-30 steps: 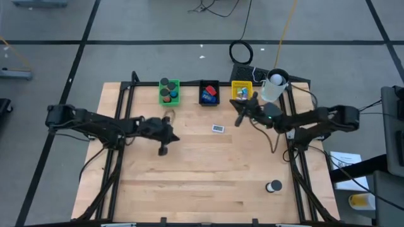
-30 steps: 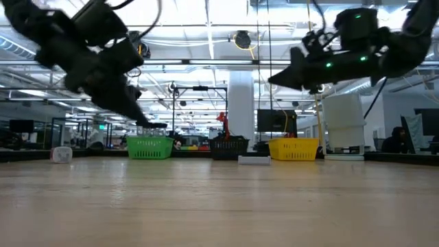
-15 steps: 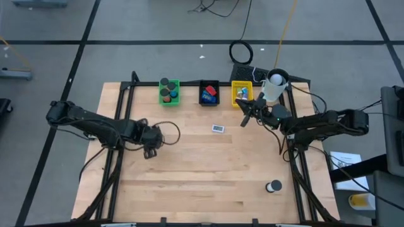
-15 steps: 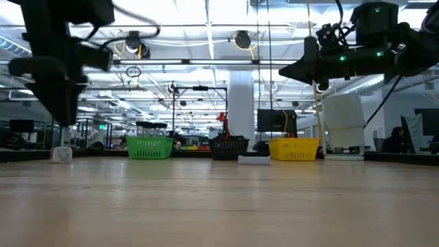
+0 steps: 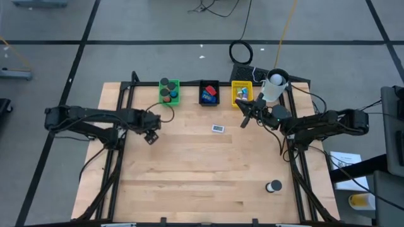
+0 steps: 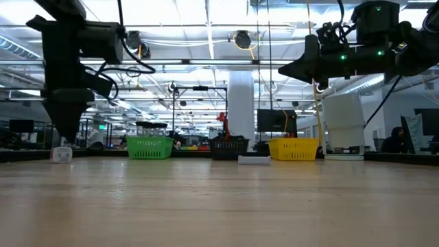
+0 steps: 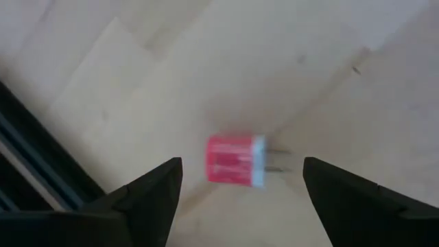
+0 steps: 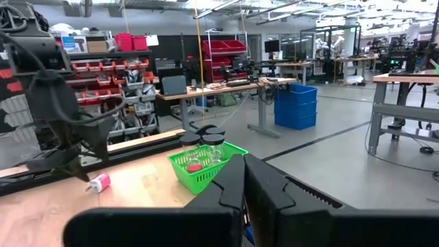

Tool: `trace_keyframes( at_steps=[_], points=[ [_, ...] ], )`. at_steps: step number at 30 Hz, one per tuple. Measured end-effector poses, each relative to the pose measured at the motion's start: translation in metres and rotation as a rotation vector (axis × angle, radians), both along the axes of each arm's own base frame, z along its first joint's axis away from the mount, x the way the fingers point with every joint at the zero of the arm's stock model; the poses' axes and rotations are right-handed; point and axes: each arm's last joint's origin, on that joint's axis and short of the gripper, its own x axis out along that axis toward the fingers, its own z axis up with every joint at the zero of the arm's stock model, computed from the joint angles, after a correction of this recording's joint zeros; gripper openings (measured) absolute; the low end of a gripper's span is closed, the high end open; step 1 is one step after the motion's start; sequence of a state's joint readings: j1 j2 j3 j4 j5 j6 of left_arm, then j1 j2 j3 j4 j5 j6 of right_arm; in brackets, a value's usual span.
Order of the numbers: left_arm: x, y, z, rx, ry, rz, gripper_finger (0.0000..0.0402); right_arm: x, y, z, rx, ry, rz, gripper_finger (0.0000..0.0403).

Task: Pick & Place Office items
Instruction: Put the pink charger adapter into the yellow bin

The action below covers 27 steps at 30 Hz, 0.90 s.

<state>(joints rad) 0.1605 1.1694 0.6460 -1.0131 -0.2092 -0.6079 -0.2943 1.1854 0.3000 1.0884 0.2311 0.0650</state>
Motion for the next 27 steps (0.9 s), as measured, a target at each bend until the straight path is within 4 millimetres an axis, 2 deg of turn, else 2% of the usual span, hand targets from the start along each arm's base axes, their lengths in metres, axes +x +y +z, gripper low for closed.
trace_keyframes(
  at_steps=[15,24,27],
  points=[
    [-0.004,0.017,-0.008,-0.070,-0.039,0.090,0.0261,0.000,0.000,0.000,-0.002,0.001,0.002,0.0000],
    [-0.009,0.016,-0.017,-0.112,-0.034,0.115,0.0240,0.000,0.000,0.000,-0.002,0.001,0.002,0.0000],
    [-0.007,0.018,-0.015,-0.061,-0.036,0.133,0.0232,0.000,0.000,0.000,-0.002,0.001,0.003,0.0000]
  ],
)
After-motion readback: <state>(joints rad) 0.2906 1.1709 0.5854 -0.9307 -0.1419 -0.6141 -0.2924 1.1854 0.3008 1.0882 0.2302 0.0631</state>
